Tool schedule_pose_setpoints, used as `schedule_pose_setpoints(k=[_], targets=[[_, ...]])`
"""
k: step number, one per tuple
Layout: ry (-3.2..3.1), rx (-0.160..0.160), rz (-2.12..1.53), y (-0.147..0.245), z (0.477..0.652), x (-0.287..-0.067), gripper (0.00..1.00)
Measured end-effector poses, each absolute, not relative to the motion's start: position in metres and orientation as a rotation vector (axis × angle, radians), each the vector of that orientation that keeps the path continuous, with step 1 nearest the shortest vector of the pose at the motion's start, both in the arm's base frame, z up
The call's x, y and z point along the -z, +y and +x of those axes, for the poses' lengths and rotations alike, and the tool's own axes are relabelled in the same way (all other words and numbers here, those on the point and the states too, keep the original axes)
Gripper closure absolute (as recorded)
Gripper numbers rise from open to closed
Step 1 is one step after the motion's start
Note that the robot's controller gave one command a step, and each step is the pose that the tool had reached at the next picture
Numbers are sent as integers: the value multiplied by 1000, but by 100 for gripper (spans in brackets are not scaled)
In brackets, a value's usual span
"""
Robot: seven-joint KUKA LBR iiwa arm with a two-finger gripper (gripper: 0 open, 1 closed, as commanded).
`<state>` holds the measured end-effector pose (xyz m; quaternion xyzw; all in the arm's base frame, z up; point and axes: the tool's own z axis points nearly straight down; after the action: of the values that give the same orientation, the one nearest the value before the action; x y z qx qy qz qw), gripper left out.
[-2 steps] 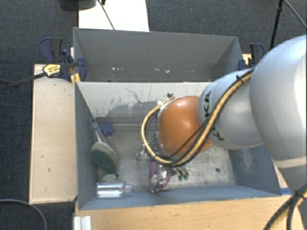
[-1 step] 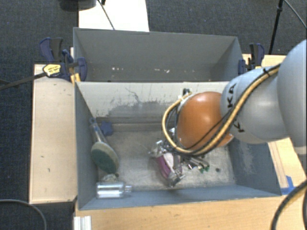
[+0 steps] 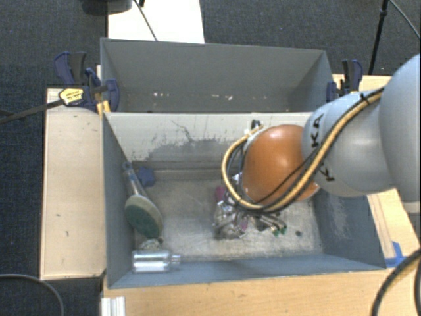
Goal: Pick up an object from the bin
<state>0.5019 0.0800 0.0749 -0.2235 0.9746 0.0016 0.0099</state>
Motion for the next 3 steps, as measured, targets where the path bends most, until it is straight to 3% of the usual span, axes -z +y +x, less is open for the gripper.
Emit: schedule_pose_setpoints(k=[1,2,3], targets=[[3055,-2,-695,78,499,-73,0],[2980,6,-971,15,546,-78,0],[2982,-2,-971,20,545,-78,100]])
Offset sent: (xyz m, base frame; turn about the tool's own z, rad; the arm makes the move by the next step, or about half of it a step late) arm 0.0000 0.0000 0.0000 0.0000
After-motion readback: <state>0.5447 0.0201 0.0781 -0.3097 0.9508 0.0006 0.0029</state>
